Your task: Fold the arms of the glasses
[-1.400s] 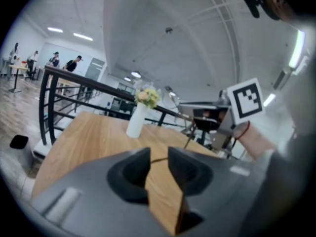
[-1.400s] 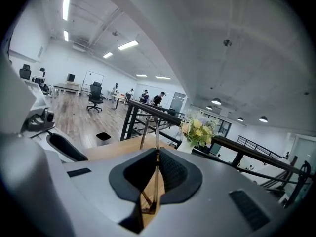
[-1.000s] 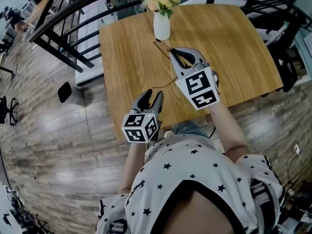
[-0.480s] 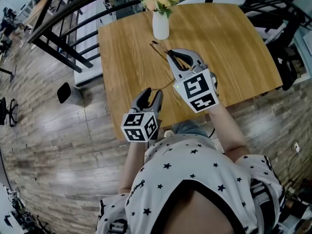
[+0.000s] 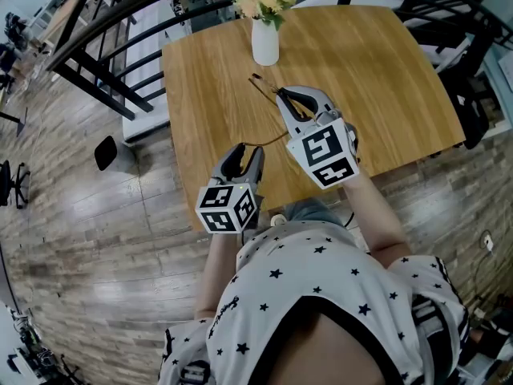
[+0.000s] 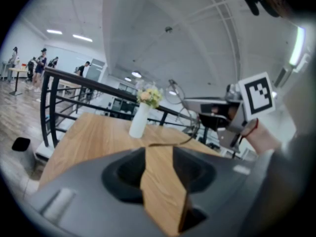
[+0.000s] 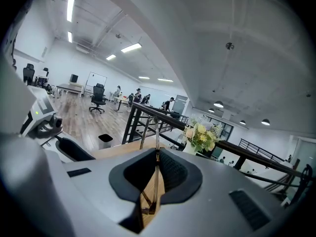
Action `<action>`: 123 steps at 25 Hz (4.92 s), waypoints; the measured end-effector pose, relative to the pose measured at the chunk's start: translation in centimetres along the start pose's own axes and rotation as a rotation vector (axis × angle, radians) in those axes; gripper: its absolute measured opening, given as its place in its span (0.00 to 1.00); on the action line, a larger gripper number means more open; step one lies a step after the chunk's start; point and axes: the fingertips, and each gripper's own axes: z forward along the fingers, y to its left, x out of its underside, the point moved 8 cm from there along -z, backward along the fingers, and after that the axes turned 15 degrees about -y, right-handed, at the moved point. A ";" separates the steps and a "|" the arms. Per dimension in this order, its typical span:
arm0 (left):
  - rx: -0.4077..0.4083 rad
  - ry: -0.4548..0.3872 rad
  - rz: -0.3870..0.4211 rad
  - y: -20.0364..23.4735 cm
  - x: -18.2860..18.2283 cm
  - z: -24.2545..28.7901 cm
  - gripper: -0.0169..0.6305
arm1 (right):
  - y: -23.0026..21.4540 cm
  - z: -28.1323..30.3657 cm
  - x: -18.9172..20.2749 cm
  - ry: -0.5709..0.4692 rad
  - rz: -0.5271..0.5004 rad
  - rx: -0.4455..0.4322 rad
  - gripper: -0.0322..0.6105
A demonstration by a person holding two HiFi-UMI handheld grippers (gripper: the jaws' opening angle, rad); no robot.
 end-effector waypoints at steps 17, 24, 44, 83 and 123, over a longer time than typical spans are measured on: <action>-0.030 -0.028 -0.009 0.5 -1.4 0.8 0.27 | 1.8 -0.6 1.7 0.052 -0.012 -0.042 0.09; -0.014 -0.035 -0.005 0.0 -1.6 1.4 0.27 | 2.8 -0.6 2.3 0.062 -0.014 -0.070 0.09; -0.012 -0.034 0.003 -0.4 -2.2 2.3 0.25 | 4.8 -0.1 3.0 0.079 -0.012 -0.134 0.09; -0.194 0.028 -0.086 5.1 1.4 4.4 0.04 | 5.8 7.7 16.6 0.374 -0.139 -0.395 0.09; -0.249 0.028 -0.153 6.7 2.3 3.5 0.04 | 9.7 9.1 20.4 0.474 -0.172 -0.543 0.12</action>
